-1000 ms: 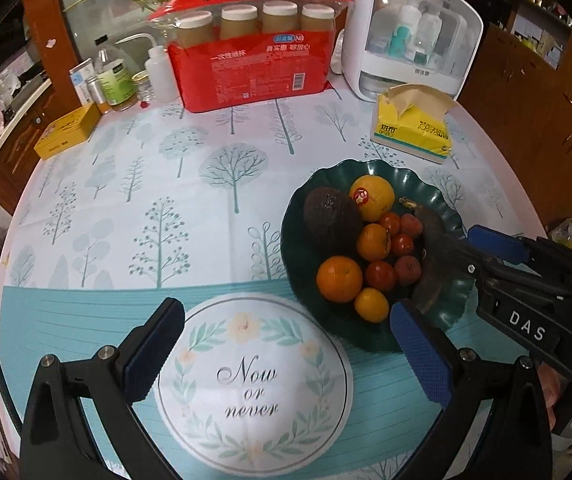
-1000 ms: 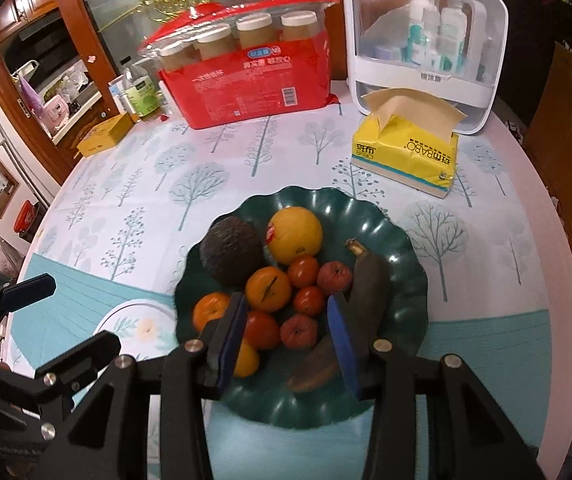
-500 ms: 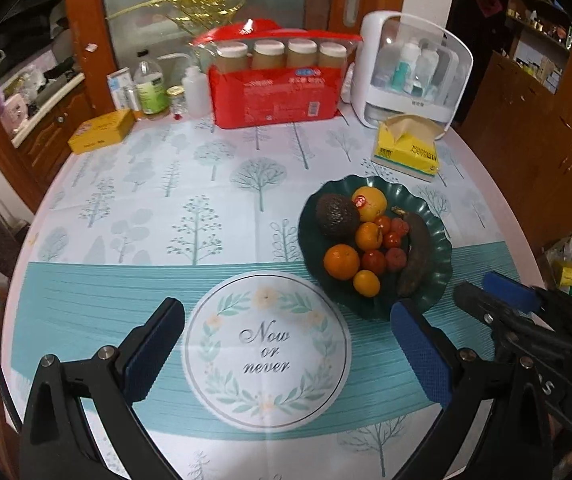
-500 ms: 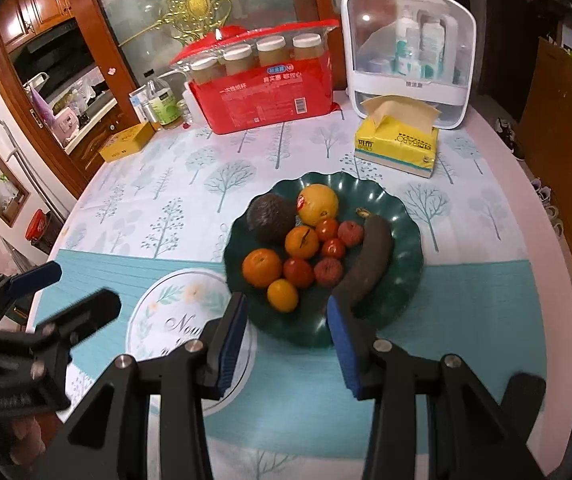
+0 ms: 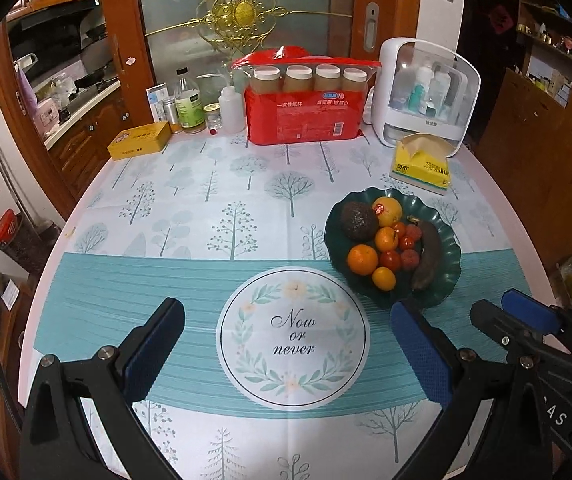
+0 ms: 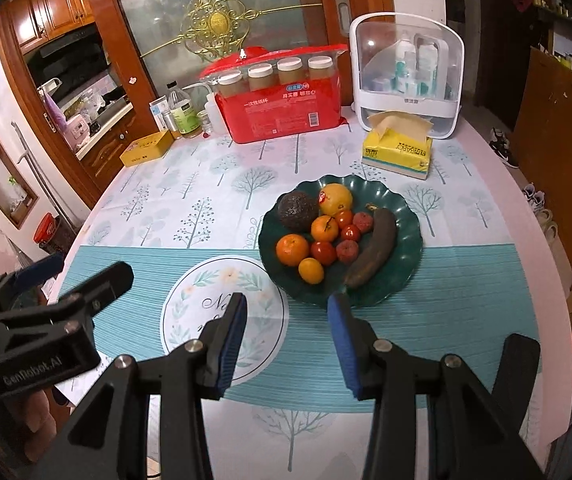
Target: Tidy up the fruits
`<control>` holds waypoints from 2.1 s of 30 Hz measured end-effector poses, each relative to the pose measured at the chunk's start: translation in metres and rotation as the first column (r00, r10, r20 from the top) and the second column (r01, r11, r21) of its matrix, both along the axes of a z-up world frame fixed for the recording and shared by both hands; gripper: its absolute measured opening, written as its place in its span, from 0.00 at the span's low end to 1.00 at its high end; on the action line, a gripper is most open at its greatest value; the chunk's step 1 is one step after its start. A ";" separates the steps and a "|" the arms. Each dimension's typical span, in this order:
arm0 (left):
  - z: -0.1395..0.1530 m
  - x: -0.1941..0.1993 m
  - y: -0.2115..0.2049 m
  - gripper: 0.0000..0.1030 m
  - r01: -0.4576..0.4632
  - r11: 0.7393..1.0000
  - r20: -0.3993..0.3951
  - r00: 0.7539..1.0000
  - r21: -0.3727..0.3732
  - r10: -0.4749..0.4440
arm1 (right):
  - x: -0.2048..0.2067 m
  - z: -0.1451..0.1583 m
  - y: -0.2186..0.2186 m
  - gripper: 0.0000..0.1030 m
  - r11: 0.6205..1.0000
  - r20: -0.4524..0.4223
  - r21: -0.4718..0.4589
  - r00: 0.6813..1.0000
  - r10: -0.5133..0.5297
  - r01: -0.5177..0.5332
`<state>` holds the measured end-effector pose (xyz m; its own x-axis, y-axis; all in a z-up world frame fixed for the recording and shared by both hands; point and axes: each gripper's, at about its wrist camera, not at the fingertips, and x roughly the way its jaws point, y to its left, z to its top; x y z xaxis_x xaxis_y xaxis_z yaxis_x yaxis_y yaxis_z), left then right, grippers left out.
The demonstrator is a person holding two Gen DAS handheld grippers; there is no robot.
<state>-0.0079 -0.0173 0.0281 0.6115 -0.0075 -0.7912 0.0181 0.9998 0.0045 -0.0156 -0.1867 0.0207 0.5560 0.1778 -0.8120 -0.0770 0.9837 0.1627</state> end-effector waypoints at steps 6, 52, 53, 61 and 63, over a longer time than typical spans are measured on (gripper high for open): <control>-0.002 -0.002 0.000 0.99 0.002 1.000 -0.004 1.000 -0.001 -0.002 | -0.002 0.002 0.006 0.42 1.000 0.009 -0.011 1.000 0.019 -0.019; -0.009 -0.010 0.006 0.99 0.000 1.000 -0.036 0.999 -0.014 0.000 | -0.017 -0.012 0.015 0.42 1.000 -0.020 -0.013 1.000 0.001 -0.002; -0.009 -0.011 0.006 0.99 -0.001 1.000 -0.036 0.999 -0.014 0.001 | -0.016 -0.011 0.014 0.42 1.000 -0.021 -0.013 1.000 0.001 -0.001; -0.010 -0.011 0.007 0.99 0.000 1.000 -0.039 0.999 -0.015 0.000 | -0.013 -0.012 0.015 0.42 1.000 -0.024 -0.013 1.000 0.000 0.000; -0.011 -0.011 0.007 0.99 -0.001 1.000 -0.041 0.999 -0.016 0.000 | -0.014 -0.013 0.016 0.42 1.000 -0.026 -0.013 1.000 -0.001 0.001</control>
<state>-0.0186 -0.0107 0.0175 0.5787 -0.0198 -0.8153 0.0173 0.9998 -0.0119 -0.0295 -0.1709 0.0079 0.5346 0.1669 -0.8285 -0.0720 0.9857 0.1522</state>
